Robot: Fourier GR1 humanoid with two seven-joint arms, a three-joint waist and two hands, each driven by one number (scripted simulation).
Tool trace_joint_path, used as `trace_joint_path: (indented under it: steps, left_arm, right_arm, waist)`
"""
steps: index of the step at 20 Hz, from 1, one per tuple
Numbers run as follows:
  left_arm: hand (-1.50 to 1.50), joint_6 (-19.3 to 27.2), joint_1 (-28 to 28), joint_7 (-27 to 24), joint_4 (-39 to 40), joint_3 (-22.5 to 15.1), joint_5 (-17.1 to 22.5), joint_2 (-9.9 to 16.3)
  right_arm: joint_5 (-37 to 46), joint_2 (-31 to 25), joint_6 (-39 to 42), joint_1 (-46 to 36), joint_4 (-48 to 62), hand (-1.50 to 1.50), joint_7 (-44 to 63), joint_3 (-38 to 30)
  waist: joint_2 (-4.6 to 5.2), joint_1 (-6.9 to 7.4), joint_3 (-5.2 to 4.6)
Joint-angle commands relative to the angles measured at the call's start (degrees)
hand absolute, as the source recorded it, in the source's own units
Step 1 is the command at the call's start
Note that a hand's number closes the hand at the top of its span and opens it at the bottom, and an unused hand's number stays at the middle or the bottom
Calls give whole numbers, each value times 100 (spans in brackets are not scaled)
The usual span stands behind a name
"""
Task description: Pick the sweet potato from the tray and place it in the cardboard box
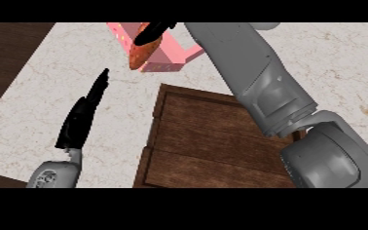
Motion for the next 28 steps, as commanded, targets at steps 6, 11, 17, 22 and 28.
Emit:
trace_joint_path:
  steps: [6, 11, 17, 22, 28]
  left_arm:
    - [0, 9, -262, 70, 79, -126, -63, -133]
    - [0, -18, -82, -51, 133, 22, -1, -14]
    - [0, 35, 15, -46, 54, 99, 3, 15]
    - [0, 68, -14, 34, -17, 222, 12, 94]
    - [0, 31, 247, -174, 114, 400, 143, 161]
  right_arm:
    - [-368, 5, -509, 57, 202, -150, -90, -286]
    - [-786, 5, -1807, 300, 48, -150, -312, -708]
    - [-1375, 5, -2522, 596, -200, -150, -640, -1319]
    - [-1451, -271, -2925, 806, -300, -150, -700, -1468]
    - [-1451, -788, -2934, 1415, -296, -150, -930, -1522]
  waist:
    - [64, 164, 2]
    - [10, 57, 5]
    - [-18, -130, 21]
    - [-29, -296, 25]
    - [-60, -472, 30]
